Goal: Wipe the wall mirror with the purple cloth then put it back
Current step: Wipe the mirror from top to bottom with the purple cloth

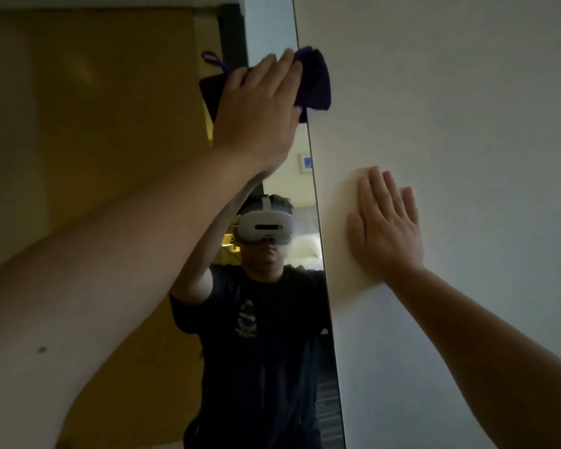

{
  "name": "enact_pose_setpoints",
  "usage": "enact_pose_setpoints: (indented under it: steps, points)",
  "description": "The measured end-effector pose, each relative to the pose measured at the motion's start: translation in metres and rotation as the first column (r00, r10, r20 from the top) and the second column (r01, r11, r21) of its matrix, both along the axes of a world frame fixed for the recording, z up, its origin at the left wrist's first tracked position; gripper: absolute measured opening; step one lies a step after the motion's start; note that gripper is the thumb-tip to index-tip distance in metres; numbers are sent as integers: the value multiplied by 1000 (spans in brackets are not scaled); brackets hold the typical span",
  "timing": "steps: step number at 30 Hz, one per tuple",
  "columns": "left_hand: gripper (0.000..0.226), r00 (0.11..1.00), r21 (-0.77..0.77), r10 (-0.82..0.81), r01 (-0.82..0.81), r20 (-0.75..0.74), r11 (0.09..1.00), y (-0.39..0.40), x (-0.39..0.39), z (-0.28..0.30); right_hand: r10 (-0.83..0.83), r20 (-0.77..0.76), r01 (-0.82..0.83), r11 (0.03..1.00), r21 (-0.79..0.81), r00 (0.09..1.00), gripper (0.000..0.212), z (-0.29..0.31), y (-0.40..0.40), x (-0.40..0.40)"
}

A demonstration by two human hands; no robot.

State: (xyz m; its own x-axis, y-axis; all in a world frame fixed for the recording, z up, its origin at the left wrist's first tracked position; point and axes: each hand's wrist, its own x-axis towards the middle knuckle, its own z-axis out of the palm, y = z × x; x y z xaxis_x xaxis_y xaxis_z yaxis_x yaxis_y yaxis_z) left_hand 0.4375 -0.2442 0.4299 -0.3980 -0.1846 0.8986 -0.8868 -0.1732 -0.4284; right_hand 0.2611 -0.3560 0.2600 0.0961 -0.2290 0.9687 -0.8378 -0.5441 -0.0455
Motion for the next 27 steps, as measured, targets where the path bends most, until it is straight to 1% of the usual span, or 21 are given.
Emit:
enact_pose_setpoints:
  steps: [2,5,7,9,12,15,18,20,22,25,27]
  points:
    - [52,998,22,-31,30,51,999,2,3,-44,10,24,-9,1000,-20,1000,63,0,0,0]
    - [55,996,97,-52,44,78,994,5,6,-120,20,55,-18,999,-38,998,62,-2,-1,2]
    - [56,994,135,-67,55,87,989,8,9,-167,16,46,-15,999,-31,999,61,-2,-1,1]
    - [55,993,133,-80,68,90,989,8,11,-200,13,34,-12,999,-41,999,61,-1,-1,1]
    - [54,994,124,-76,66,78,990,7,12,-225,23,41,-20,998,-62,999,61,-2,-1,1]
    - [51,990,143,-92,76,111,987,9,13,-254,14,32,-13,999,-50,999,60,-4,-2,-2]
    - [50,986,221,-85,52,143,974,14,17,-298,11,0,-11,1000,-11,1000,60,-4,1,-5]
    - [56,991,253,-68,36,119,967,17,19,-316,-9,-8,10,1000,28,1000,59,-6,5,-5]
    - [58,993,245,-69,43,98,969,15,19,-320,-32,-9,32,997,72,999,59,-6,11,-4]
    - [46,989,259,-112,84,94,962,20,21,-317,-43,-38,48,988,146,998,59,-4,21,-6]
    - [47,987,288,-144,119,67,950,28,24,-315,-58,-66,69,982,177,996,60,-5,27,-10]
